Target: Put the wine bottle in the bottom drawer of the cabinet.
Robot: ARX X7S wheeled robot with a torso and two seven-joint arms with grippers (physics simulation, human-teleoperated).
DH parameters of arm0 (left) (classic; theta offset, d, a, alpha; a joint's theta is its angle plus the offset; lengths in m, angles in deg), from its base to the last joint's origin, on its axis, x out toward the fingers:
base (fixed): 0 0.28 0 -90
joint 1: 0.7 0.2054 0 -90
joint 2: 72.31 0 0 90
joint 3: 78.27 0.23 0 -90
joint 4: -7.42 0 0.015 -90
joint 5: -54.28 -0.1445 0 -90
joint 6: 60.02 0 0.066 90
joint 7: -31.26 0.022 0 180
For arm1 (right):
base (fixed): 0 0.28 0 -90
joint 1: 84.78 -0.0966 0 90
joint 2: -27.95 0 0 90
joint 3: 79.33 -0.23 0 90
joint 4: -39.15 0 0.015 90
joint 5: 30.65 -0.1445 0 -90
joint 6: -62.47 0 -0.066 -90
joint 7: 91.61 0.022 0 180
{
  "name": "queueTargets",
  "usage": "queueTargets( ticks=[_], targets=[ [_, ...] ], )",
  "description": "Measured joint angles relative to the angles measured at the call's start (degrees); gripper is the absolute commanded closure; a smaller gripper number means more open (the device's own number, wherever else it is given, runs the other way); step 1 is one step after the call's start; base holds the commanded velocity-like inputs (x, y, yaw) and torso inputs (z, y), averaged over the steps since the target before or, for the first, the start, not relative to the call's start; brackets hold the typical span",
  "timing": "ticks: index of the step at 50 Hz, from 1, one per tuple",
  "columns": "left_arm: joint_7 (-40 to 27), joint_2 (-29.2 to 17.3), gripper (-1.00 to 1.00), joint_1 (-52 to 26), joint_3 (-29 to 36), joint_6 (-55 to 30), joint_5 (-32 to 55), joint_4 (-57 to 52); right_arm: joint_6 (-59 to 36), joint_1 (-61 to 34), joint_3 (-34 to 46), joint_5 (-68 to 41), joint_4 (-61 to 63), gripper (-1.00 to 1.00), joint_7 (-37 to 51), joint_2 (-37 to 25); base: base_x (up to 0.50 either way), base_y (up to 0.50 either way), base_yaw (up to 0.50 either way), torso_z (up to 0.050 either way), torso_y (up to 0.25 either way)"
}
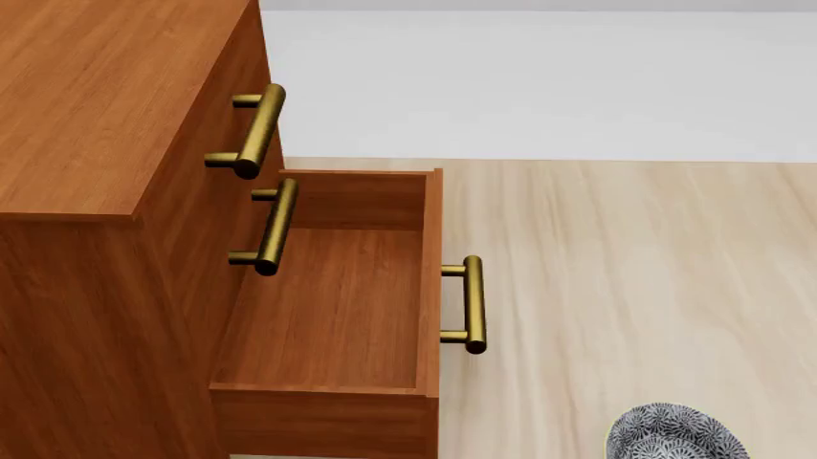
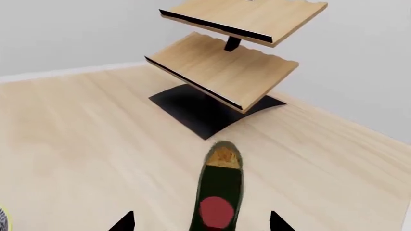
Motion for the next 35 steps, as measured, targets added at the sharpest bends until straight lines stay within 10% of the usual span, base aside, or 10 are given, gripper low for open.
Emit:
queueTargets(
  ticks=[5, 6, 35],
  targets=[
    [0.3, -0.1, -1.00, -0.3, 0.0, 0.3, -0.1, 0.7, -0.1, -0.5, 0.0, 0.0, -0.9, -1.00, 0.0, -0.1, 0.00, 0.00, 0.00, 0.000, 0.000],
    [0.4, -0.1, -1.00, -0.4, 0.0, 0.4, -0.1, 0.8, -0.1, -0.6, 0.0, 0.0, -1.0, 1.00, 0.0, -0.2, 0.00, 0.00, 0.00, 0.000, 0.000],
    [0.0, 0.1, -1.00, -0.2, -0.1, 0.1, -0.4, 0.4, -3.6, -1.0, -0.6, -3.9, 3.8, 1.00, 2.1, -1.9, 0.00, 0.00, 0.00, 0.000, 0.001]
  ],
)
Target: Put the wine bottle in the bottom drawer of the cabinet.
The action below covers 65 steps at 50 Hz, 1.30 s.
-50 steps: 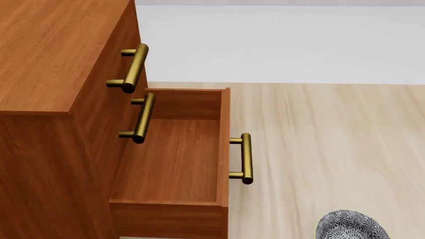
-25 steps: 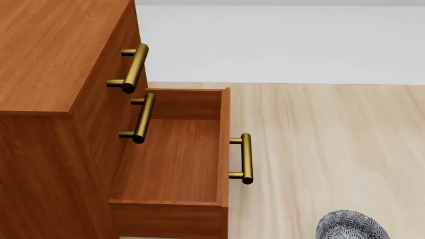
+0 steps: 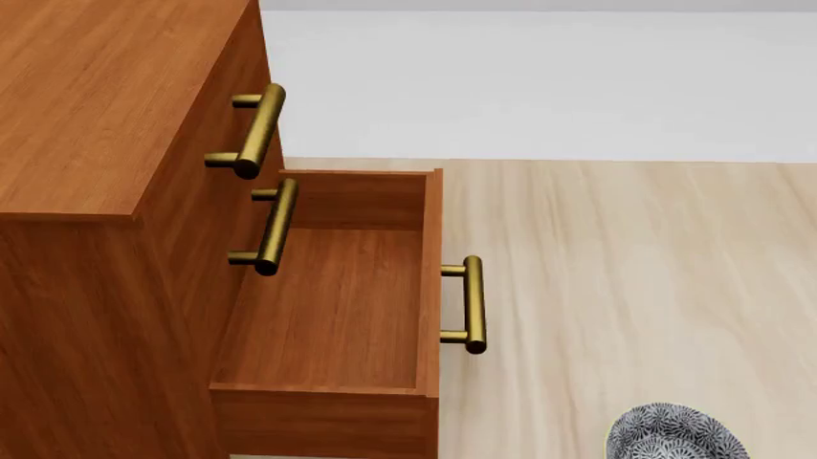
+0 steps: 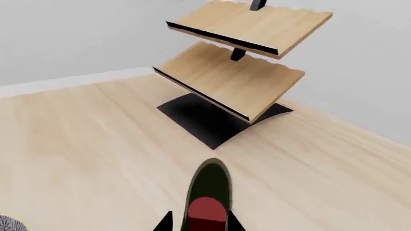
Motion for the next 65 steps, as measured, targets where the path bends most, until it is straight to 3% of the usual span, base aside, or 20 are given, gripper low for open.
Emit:
queueTargets(
  ticks=[27, 46, 65],
  targets=[
    [0.4, -0.3, -1.00, -1.1, 0.3, 0.6, -0.8, 1.9, -19.6, -11.8, 0.5, -13.6, 19.2, 1.00, 10.5, -10.1, 0.00, 0.00, 0.00, 0.000, 0.000],
    [0.1, -0.3, -1.00, -0.8, 0.3, 0.2, -1.1, 1.4, -33.6, -32.9, 6.5, -31.1, 22.2, 1.00, 20.4, -15.4, 0.00, 0.00, 0.00, 0.000, 0.001],
    [-1.5, 0.2, -1.00, 0.9, 0.2, -1.7, -1.2, -2.0, -40.2, -52.8, 15.7, -43.2, 18.2, 1.00, 25.9, -14.6, 0.00, 0.00, 0.00, 0.000, 0.001]
  ],
)
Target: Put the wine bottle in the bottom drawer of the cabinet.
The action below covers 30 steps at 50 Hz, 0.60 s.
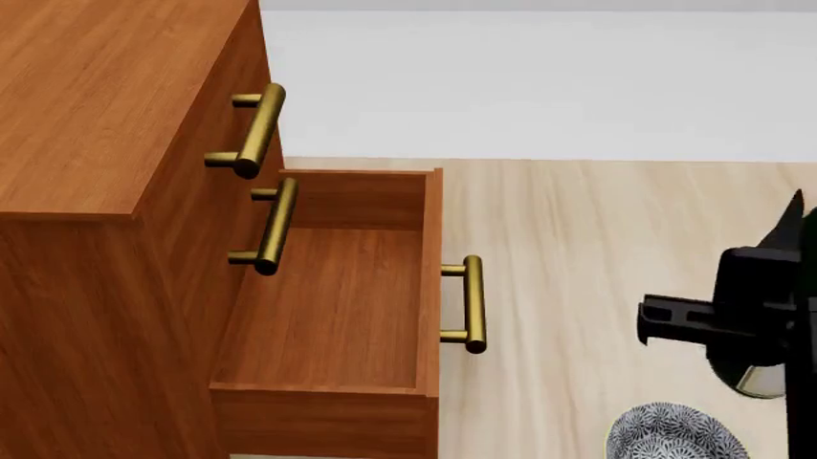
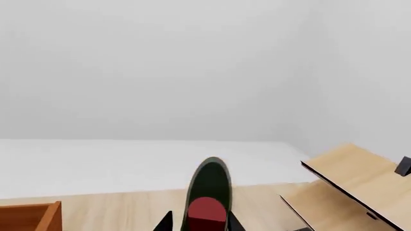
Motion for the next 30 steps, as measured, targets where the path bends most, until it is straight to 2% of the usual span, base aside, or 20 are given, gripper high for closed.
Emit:
queueTargets(
  ticks=[30],
  targets=[
    [-0.9, 0.2, -1.00, 0.7, 0.2, -1.4, -0.4, -1.9, -5.4, -25.7, 14.9, -10.0, -18.5, 1.00, 0.5, 10.3, 0.00, 0.00, 0.00, 0.000, 0.001]
  ],
)
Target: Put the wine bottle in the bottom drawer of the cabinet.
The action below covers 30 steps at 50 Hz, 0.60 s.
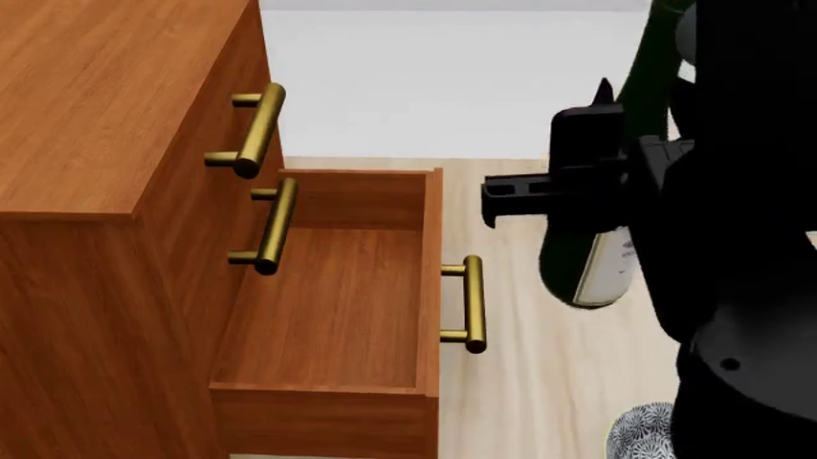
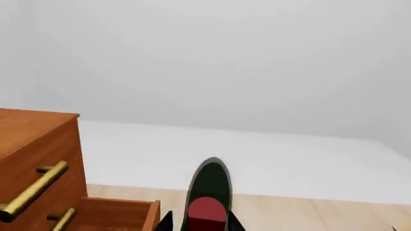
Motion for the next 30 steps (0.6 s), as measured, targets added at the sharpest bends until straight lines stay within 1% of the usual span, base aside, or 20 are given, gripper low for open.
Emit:
queueTargets(
  ticks=[13, 30],
  targets=[
    [1.1, -0.4, -1.00, -1.5, 0.2, 1.2, -0.5, 2.8, -1.2, -10.8, 4.9, -3.0, -13.0, 1.00, -1.4, 6.0, 0.00, 0.00, 0.00, 0.001, 0.001],
    [2.0, -0.6, -1.00, -3.0, 0.4, 2.6, -1.1, 5.6, -1.5, -21.1, 9.0, -5.8, -32.3, 1.00, -4.2, 12.9, 0.00, 0.00, 0.00, 0.000, 0.001]
  ],
)
